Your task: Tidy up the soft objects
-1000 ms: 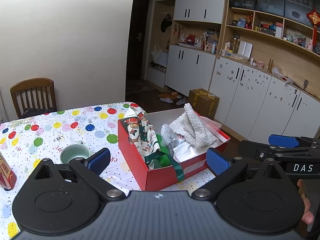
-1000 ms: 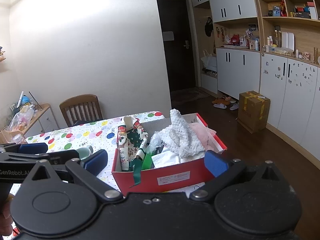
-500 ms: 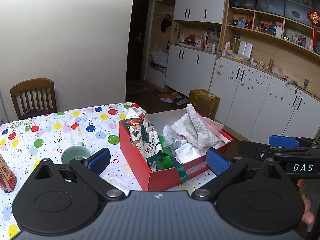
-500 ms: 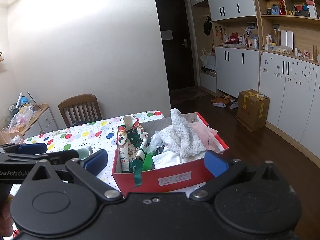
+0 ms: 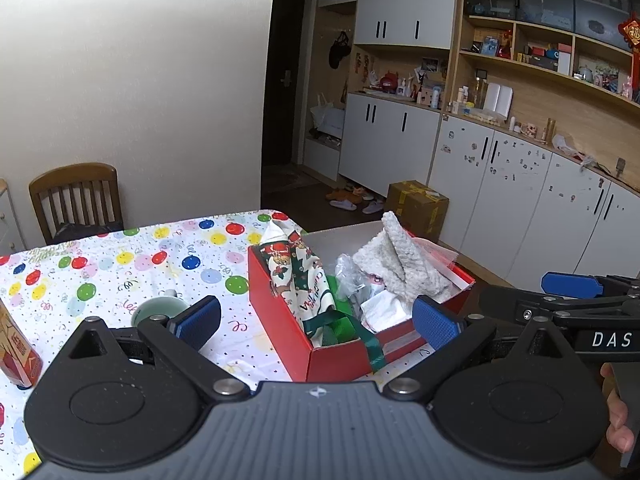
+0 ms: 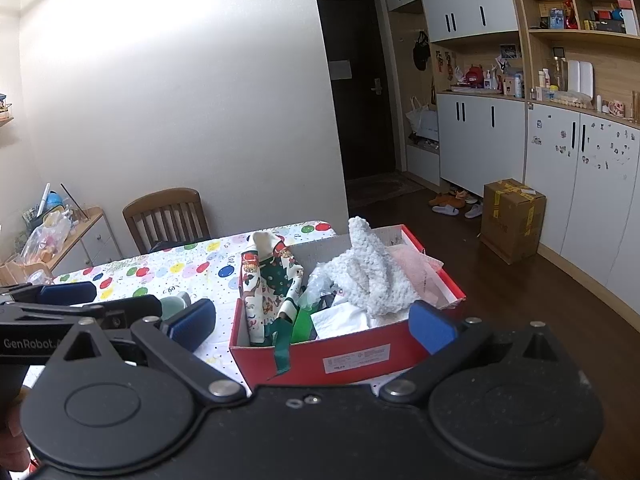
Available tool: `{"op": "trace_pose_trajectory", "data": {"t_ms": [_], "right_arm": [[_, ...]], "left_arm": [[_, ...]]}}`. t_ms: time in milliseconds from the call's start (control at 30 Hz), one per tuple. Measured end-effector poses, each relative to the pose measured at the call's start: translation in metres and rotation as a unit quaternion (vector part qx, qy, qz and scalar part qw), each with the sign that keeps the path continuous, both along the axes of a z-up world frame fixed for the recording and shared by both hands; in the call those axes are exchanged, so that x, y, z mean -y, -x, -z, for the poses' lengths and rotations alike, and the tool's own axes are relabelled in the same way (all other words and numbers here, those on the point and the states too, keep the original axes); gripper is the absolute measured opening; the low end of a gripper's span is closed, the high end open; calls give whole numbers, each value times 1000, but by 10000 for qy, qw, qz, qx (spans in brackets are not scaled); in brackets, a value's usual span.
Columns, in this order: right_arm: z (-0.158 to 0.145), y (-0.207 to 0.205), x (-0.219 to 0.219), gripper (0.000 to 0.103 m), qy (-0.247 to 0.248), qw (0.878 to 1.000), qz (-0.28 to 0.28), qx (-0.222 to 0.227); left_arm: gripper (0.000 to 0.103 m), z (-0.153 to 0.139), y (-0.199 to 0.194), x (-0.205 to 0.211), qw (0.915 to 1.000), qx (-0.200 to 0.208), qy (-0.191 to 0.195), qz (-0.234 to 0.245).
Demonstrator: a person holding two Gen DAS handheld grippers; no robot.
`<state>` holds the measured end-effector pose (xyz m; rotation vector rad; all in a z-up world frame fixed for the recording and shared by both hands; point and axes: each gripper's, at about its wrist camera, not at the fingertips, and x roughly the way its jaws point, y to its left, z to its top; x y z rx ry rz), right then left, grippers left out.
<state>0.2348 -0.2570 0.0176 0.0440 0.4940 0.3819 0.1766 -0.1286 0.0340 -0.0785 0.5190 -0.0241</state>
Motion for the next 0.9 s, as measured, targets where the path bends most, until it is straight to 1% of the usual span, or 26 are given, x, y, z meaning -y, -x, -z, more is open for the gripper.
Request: {"op": "trace_pose_trajectory", "data": {"t_ms": [467, 900], "right_arm": [[-3, 3, 2, 103, -20, 9999, 61, 115], [-5, 2, 0, 103, 16, 9998, 149, 137]], "left_arm": [[103, -2, 1, 4, 9999, 122, -40, -11], [103, -2, -2, 5, 9999, 126, -24, 17]]}}
